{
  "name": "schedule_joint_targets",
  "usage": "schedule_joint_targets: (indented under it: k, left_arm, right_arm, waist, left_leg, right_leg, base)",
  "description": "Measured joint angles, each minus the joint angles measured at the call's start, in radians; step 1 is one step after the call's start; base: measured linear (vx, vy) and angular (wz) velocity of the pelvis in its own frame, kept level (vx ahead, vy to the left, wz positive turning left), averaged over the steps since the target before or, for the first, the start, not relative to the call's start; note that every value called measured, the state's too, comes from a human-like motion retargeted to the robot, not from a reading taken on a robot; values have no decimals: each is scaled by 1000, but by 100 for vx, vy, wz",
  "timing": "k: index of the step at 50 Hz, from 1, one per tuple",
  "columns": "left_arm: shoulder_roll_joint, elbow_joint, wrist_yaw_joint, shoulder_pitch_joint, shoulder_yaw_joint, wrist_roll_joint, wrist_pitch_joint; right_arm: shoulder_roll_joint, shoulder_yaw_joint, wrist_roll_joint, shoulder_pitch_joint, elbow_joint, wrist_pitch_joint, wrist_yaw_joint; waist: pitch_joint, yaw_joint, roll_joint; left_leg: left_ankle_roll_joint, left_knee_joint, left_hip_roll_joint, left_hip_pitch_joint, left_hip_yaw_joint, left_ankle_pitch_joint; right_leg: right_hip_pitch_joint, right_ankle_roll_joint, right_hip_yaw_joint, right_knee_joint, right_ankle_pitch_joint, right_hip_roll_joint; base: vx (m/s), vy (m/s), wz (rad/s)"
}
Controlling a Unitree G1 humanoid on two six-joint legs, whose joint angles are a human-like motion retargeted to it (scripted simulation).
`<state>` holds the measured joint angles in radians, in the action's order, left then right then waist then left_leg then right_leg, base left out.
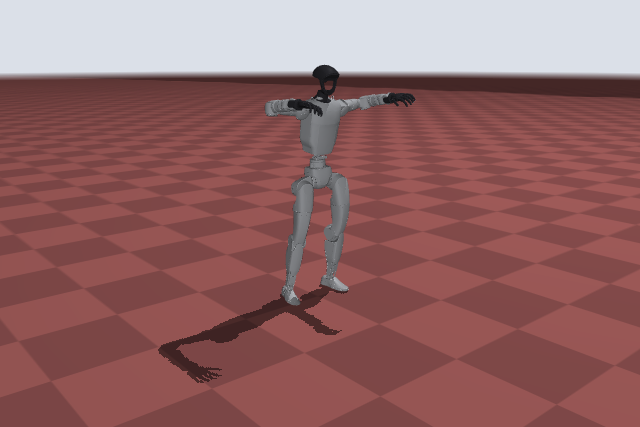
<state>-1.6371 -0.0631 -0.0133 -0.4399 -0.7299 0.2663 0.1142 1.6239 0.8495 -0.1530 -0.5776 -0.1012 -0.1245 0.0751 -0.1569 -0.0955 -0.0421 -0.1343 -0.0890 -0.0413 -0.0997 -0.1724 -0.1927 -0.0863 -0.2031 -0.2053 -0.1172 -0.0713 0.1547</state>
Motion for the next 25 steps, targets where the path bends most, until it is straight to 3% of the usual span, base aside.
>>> schedule_joint_targets:
  k: [25]
  left_arm:
    - [2, 0, 0, -9, -10, 2, -1]
  right_arm:
    - [-1, 0, 0, 2, 0, 1, -2]
  waist:
    - [1, 0, 0]
  left_leg:
    - [0, -1, 0, 0, 1, -1]
  right_leg:
    - [0, 0, -2, -1, -1, 0]
  base:
    - [0, 0, 0]
